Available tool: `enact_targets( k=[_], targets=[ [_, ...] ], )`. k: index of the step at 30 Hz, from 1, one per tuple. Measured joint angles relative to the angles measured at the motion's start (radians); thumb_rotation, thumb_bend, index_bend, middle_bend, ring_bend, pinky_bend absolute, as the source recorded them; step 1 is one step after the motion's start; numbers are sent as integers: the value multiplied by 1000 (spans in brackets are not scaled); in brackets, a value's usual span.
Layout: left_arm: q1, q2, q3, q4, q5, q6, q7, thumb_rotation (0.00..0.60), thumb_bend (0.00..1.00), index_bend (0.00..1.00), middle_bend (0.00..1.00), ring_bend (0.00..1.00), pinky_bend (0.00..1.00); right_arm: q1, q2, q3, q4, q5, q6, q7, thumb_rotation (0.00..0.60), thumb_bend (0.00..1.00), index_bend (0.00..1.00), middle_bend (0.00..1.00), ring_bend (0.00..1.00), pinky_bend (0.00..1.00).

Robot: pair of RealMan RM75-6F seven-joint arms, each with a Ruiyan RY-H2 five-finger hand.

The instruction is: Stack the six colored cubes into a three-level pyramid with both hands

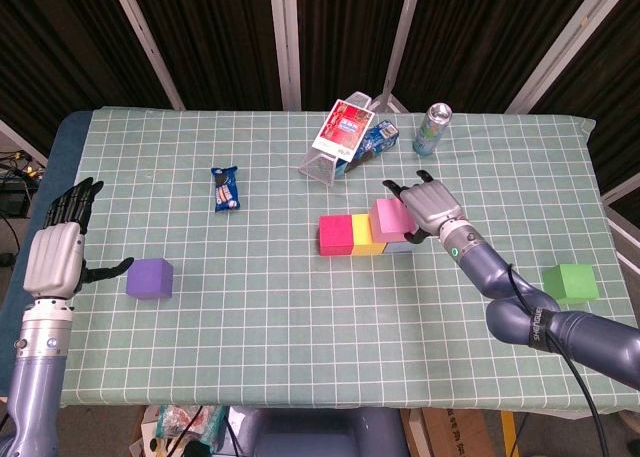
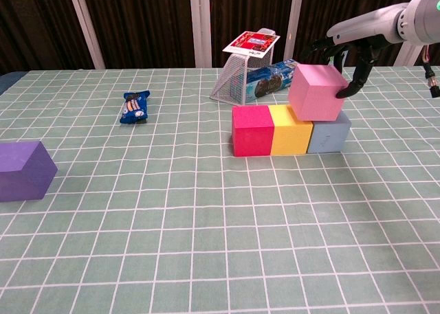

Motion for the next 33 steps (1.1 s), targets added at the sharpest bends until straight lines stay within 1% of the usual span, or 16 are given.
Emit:
enact_targets(
  k=[22, 33],
  targets=[
    [2, 7, 0, 0, 1, -2, -12, 600, 117, 0, 0, 0, 8, 28, -14, -38, -8, 54, 39, -37, 600, 324, 0, 413, 330, 0],
    [0, 5, 0, -1, -1, -3, -9, 600, 117, 0, 0, 0, 9, 33, -22, -49, -5, 61, 46, -46, 600, 323, 0, 413, 330, 0]
  ],
)
